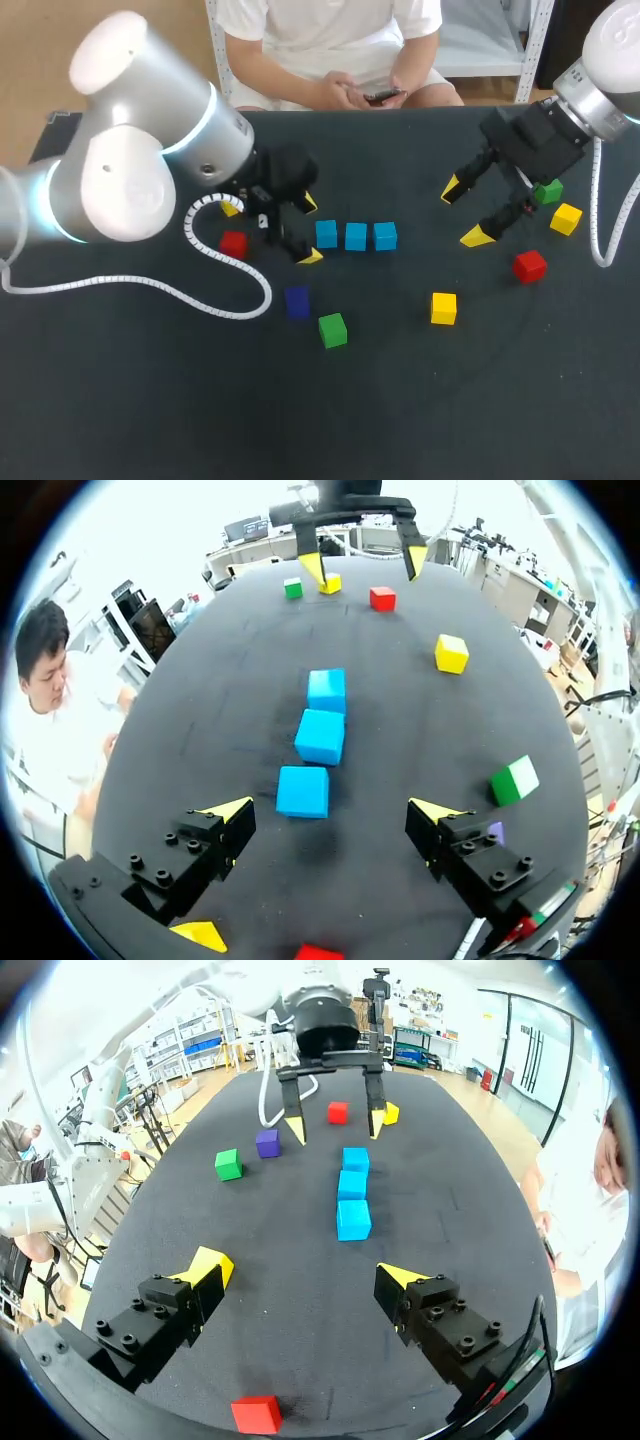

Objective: Place the blue cubes, place green cubes on the blue cubes, place the yellow cubes on the green cubes, then place the red cubes on the yellow cubes, and place purple cube on the red cubes.

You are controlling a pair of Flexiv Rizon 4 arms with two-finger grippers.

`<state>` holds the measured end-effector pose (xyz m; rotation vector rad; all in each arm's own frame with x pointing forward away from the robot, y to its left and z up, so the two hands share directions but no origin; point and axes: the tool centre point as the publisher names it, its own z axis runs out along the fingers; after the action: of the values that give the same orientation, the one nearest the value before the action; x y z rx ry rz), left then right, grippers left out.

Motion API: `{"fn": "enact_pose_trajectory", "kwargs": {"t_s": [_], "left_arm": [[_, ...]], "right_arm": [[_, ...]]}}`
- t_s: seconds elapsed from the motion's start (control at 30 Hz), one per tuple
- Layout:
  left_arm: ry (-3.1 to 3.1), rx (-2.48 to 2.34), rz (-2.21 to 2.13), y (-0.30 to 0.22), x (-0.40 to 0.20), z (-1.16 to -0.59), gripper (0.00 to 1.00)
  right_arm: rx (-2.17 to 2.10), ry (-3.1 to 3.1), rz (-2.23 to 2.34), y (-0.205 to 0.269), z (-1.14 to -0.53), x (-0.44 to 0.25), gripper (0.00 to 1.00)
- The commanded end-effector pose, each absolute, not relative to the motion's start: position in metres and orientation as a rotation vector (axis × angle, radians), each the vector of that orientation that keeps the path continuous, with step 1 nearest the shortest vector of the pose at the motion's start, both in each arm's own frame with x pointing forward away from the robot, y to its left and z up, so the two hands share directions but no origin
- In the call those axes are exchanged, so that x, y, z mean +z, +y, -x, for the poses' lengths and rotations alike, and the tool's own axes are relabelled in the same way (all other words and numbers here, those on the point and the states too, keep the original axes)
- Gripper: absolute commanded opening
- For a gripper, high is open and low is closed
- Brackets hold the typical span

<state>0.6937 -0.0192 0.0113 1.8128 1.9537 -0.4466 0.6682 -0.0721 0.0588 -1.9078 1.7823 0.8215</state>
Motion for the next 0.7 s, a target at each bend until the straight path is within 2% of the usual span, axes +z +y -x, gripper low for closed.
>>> {"fn": "enact_pose_trajectory", "kwargs": {"t_s": [0.03,0.7], "left_arm": [[1.960,-0.455,-1.810,-0.018,0.002,-0.704,1.00],[1.939,-0.491,-1.767,-0.022,-0.004,-0.725,1.00]], "right_arm": [[0.822,1.781,1.907,-0.072,-0.668,0.059,1.00],[0.822,1.781,1.907,-0.072,-0.668,0.059,1.00]]}}
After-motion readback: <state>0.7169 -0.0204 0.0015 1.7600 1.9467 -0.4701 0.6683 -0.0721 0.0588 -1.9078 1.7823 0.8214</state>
